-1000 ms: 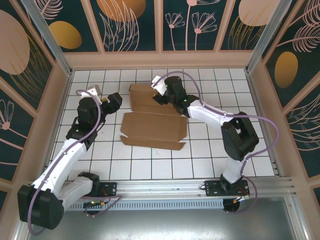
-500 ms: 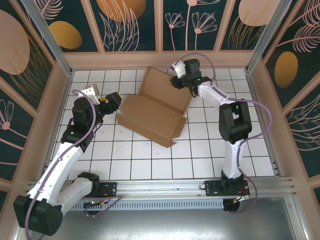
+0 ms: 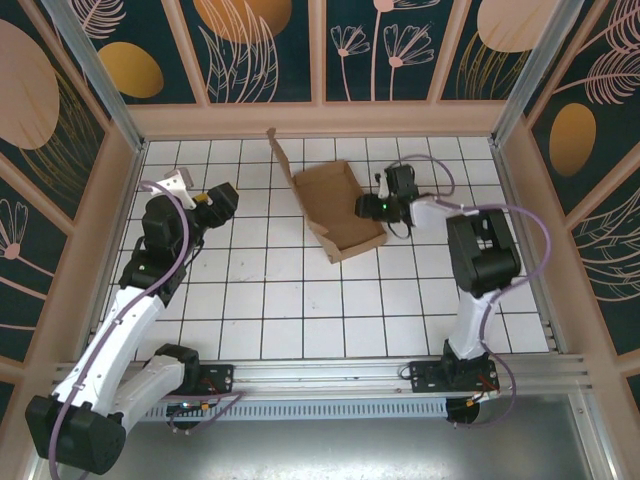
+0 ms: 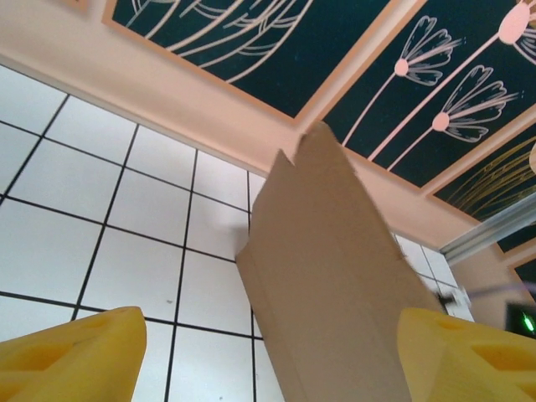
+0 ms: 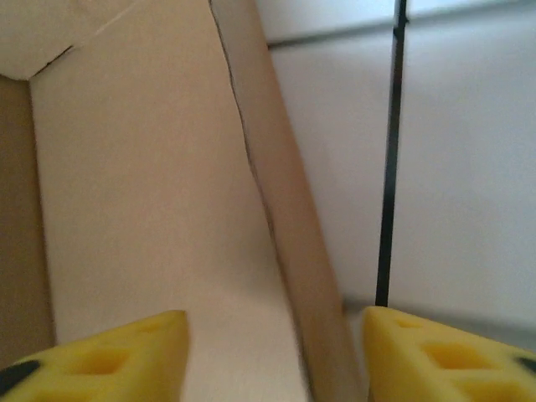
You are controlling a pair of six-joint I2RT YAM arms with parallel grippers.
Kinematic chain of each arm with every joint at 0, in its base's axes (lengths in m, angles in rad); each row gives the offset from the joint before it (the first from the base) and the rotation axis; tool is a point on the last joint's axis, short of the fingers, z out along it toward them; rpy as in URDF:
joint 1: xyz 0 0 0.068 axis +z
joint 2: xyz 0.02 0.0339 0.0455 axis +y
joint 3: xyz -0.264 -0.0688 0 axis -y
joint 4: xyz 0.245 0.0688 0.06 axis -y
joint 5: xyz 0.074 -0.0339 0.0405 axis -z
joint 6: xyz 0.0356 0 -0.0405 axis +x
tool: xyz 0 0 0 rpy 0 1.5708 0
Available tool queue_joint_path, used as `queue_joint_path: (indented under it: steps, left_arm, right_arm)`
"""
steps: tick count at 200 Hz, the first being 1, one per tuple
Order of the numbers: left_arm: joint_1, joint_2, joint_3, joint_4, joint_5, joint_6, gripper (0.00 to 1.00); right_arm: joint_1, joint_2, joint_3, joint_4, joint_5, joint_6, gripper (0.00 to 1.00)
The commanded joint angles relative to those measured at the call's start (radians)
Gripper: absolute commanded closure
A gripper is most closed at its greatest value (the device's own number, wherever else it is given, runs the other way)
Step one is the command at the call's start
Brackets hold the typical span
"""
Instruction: Fold the paper box
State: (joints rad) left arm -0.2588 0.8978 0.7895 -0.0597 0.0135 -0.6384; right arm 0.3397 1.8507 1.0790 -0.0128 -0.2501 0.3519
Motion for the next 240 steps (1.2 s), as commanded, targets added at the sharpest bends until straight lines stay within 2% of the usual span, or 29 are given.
queue_joint_path:
  steps: [1, 6, 12, 24, 38, 67, 82, 99, 142, 179, 207, 240]
  left_arm:
    - [0.002, -0.02, 0.029, -0.011, -0.046, -0.015, 0.21]
    - [0.002, -0.02, 0.024, -0.009, -0.052, -0.019, 0.21]
    - [0.001, -0.021, 0.021, -0.009, -0.058, -0.019, 0.21]
    - [0.003, -0.022, 0.017, -0.009, -0.07, -0.018, 0.21]
    - [0.002, -0.025, 0.013, -0.014, -0.086, -0.015, 0.2]
    - [0.002, -0.024, -0.016, -0.009, -0.086, -0.024, 0.2]
    - [0.002, -0.013, -0.048, 0.003, -0.068, -0.036, 0.2]
    - [0.002, 0.012, -0.073, 0.002, -0.05, -0.039, 0.2]
    - [0.002, -0.019, -0.08, -0.034, -0.104, -0.013, 0.19]
    - [0.002, -0.028, -0.016, -0.086, -0.147, 0.063, 0.19]
    - [0.002, -0.02, -0.009, -0.07, -0.069, 0.066, 0.22]
    - [0.002, 0.032, 0.01, -0.043, 0.116, 0.056, 0.36]
  right_arm:
    - [0.14, -0.196, -0.164, 0.212, 0.098, 0.38, 0.3]
    - [0.176, -0.22, -0.195, 0.246, 0.105, 0.414, 0.24]
    - [0.211, -0.239, -0.222, 0.276, 0.093, 0.435, 0.21]
    - [0.263, -0.249, -0.237, 0.287, 0.071, 0.458, 0.2]
    - [0.28, -0.253, -0.257, 0.282, 0.058, 0.463, 0.2]
    - [0.291, -0.264, -0.266, 0.22, 0.15, 0.293, 0.22]
    - [0.311, -0.238, -0.207, 0.169, 0.196, 0.151, 0.24]
    - [0.333, -0.186, -0.12, 0.104, 0.209, 0.061, 0.26]
    - [0.38, -0.155, 0.024, 0.096, 0.143, 0.015, 0.29]
    - [0.428, -0.001, 0.245, 0.053, 0.054, -0.001, 0.29]
    - [0.452, 0.132, 0.414, 0.028, 0.007, -0.007, 0.29]
    - [0.474, 0.242, 0.568, -0.032, -0.024, -0.048, 0.28]
